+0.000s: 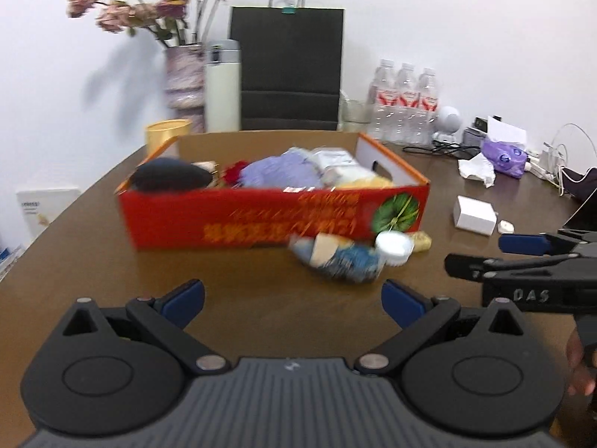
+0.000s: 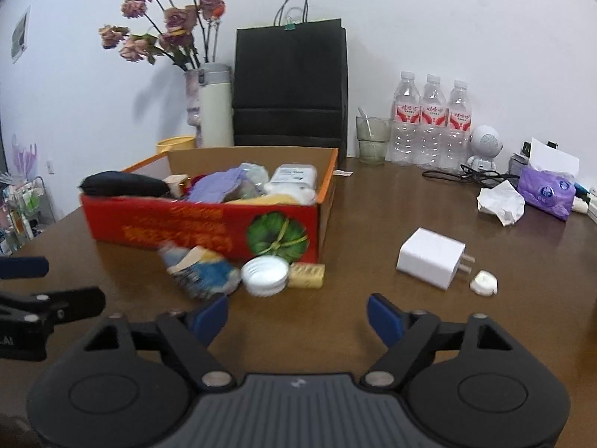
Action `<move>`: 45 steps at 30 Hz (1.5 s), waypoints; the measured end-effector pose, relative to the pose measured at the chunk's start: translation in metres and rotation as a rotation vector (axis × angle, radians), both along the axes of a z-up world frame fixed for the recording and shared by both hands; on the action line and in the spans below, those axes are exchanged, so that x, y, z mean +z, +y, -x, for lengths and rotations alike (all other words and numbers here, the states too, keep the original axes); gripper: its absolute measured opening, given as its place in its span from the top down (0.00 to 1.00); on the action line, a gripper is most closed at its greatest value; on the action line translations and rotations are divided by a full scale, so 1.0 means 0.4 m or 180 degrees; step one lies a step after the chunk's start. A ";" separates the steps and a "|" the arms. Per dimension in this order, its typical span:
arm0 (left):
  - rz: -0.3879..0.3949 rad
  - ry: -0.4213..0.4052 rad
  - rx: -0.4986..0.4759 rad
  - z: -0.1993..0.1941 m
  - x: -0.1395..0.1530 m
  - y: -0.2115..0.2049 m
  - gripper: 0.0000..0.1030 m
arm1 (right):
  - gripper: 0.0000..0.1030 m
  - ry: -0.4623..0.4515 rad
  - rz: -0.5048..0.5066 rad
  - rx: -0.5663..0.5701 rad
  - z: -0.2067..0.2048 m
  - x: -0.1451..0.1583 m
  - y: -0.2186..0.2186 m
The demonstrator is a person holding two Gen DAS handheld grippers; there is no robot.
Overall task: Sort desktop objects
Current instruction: 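Grasp the white square charger with the right tool while the left tool grasps the white bottle cap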
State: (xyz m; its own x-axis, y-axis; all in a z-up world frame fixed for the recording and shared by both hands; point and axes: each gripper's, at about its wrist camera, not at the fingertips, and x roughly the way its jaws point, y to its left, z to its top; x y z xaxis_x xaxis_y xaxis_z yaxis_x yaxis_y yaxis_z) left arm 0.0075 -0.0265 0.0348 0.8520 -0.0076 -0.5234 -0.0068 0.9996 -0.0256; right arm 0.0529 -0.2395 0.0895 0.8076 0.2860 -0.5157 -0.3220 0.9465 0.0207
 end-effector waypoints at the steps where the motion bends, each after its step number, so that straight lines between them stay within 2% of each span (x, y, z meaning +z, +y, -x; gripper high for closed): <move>1: 0.0021 0.0018 -0.0008 -0.020 0.001 0.000 0.00 | 0.22 0.0001 0.0043 -0.0015 -0.018 -0.002 -0.002; 4: 0.0090 0.0119 -0.0021 -0.077 -0.010 -0.003 0.00 | 0.23 0.0020 0.0087 -0.0035 -0.065 -0.009 -0.027; 8: 0.0223 0.0296 -0.0090 -0.126 -0.030 -0.025 0.00 | 0.22 0.0072 0.0194 -0.0588 -0.142 -0.015 -0.094; 10: 0.0227 0.0289 -0.0213 -0.136 -0.034 -0.051 0.00 | 0.21 0.0079 0.0169 -0.0828 -0.179 -0.015 -0.124; 13: 0.0235 0.0255 -0.0264 -0.160 -0.037 -0.085 0.00 | 0.15 0.0190 0.0067 -0.0984 -0.243 -0.016 -0.137; 16: 0.0335 0.0244 -0.0368 -0.189 -0.036 -0.111 0.10 | 0.15 0.0341 0.0013 -0.0962 -0.296 -0.033 -0.124; 18: 0.0312 0.0238 -0.0456 -0.206 -0.036 -0.135 0.18 | 0.19 0.0376 0.0112 -0.1033 -0.326 -0.047 -0.108; 19: 0.0277 0.0232 -0.0492 -0.213 -0.036 -0.148 0.20 | 0.31 0.0382 0.0153 -0.1075 -0.334 -0.053 -0.103; 20: 0.0252 0.0199 -0.0536 -0.218 -0.036 -0.160 0.23 | 0.47 0.0348 0.0206 -0.1130 -0.337 -0.058 -0.099; 24: 0.0150 0.0216 -0.0580 -0.261 -0.050 -0.201 0.25 | 0.47 0.0283 0.0186 -0.1022 -0.315 -0.062 -0.108; 25: 0.0143 0.0251 -0.0574 -0.272 -0.057 -0.206 0.28 | 0.47 0.0273 0.0169 -0.0969 -0.305 -0.063 -0.108; 27: 0.0109 0.0343 -0.0575 -0.293 -0.072 -0.216 0.43 | 0.47 0.0246 0.0162 -0.0881 -0.285 -0.063 -0.110; 32: 0.0110 0.0425 -0.0496 -0.302 -0.093 -0.199 0.52 | 0.47 0.0167 0.0125 -0.0693 -0.248 -0.064 -0.109; 33: 0.0130 0.0425 -0.0518 -0.303 -0.094 -0.196 0.58 | 0.47 0.0162 0.0129 -0.0682 -0.245 -0.064 -0.109; 34: 0.0144 0.0416 -0.0569 -0.301 -0.093 -0.196 0.60 | 0.47 0.0161 0.0136 -0.0668 -0.244 -0.064 -0.108; 37: 0.0083 0.0354 -0.0523 -0.286 -0.087 -0.196 0.60 | 0.47 0.0183 0.0154 -0.0629 -0.238 -0.060 -0.103; 39: 0.0174 0.0278 -0.0510 -0.266 -0.067 -0.184 0.61 | 0.47 0.0196 0.0123 -0.0615 -0.219 -0.057 -0.100; 45: 0.0225 -0.0052 -0.0516 -0.135 0.009 -0.137 0.61 | 0.47 0.0088 0.0206 -0.0548 -0.098 -0.029 -0.085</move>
State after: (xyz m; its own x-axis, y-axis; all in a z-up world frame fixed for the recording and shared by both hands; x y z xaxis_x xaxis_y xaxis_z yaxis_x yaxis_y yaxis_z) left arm 0.0617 -0.0812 0.0383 0.8450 -0.1819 -0.5029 0.1553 0.9833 -0.0948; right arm 0.0922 -0.2733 0.0777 0.8270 0.1103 -0.5513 -0.1554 0.9872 -0.0356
